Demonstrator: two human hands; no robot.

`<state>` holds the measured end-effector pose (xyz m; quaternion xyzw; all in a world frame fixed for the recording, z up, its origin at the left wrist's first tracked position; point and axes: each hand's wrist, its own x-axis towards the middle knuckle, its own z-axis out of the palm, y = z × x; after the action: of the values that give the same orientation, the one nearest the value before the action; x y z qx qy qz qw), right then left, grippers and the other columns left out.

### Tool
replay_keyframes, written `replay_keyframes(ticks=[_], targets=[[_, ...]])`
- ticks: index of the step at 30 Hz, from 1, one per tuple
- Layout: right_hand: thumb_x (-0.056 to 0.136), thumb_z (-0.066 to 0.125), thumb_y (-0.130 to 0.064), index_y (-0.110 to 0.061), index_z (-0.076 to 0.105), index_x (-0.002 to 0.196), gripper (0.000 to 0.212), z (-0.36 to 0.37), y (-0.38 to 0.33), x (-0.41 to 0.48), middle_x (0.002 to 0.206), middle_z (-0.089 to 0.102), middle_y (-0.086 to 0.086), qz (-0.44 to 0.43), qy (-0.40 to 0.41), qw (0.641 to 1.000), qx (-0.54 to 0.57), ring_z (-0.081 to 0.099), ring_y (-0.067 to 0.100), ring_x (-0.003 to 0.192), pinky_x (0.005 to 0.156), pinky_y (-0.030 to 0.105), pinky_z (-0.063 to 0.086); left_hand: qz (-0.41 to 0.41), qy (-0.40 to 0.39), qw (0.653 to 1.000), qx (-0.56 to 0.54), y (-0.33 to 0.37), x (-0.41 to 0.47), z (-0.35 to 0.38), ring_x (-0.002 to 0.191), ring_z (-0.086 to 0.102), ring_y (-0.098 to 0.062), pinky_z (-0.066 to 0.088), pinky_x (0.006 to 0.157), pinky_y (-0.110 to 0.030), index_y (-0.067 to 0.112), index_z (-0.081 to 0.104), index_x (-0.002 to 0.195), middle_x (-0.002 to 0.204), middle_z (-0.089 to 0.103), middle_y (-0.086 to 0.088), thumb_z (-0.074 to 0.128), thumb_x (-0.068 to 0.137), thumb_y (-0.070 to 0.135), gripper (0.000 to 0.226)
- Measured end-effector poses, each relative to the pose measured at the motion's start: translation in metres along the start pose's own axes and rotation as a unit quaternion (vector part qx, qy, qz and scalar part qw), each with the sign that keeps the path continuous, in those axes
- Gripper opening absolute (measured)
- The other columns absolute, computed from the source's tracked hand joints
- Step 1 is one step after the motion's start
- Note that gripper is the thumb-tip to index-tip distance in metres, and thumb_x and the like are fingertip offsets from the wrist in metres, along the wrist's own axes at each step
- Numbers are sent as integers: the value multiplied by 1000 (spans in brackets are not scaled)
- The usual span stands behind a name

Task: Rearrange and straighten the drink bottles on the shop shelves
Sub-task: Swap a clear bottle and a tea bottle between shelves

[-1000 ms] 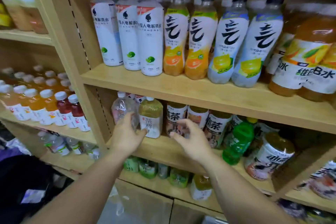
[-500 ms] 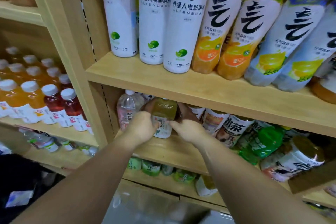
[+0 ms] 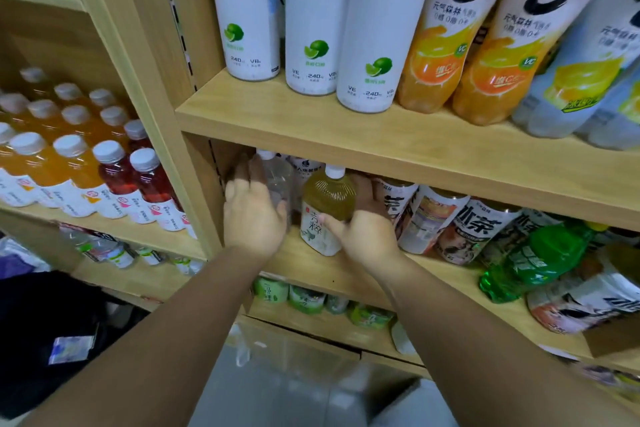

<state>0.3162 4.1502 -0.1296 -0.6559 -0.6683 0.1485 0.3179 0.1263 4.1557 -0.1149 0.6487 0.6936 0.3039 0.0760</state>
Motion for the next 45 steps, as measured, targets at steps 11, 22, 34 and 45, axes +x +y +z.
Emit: replay_keyframes(ticks=[11, 22, 34, 45], targets=[[88, 77, -45, -29, 51, 75, 34, -23, 3, -26, 75, 65, -9, 65, -65, 994, 51, 64, 14, 74, 60, 31, 48, -3, -32, 995, 97, 0, 24, 0, 120, 41, -40, 37, 100, -44, -2, 61, 124, 124, 52, -24, 75, 83, 37, 58], [86, 81, -39, -25, 46, 127, 56, -58, 25, -59, 130, 61, 0, 109, -44, 986, 119, 59, 19, 122, 102, 46, 52, 43, -93, 995, 8, -17, 10, -6, 116, 50, -40, 47, 98, -48, 4, 59, 115, 118, 52, -19, 85, 82, 24, 46], [63, 90, -48, -45, 51, 138, 85, -88, 44, -104, 131, 63, -5, 87, -9, 977, 192, 67, 20, 112, 89, 52, 59, 39, -90, 976, -192, -5, -73, -22, 124, 50, -22, 44, 105, -37, 18, 55, 142, 136, 50, -6, 89, 77, 24, 74], [55, 92, -50, -52, 58, 132, 85, -171, 130, -186, 119, 63, -7, 109, 38, 964, 238, 61, 10, 89, 88, 52, 60, 77, -191, 932, -299, 104, -166, 10, 109, 55, 11, 39, 91, 1, 21, 60, 135, 129, 54, 4, 91, 72, 6, 72]])
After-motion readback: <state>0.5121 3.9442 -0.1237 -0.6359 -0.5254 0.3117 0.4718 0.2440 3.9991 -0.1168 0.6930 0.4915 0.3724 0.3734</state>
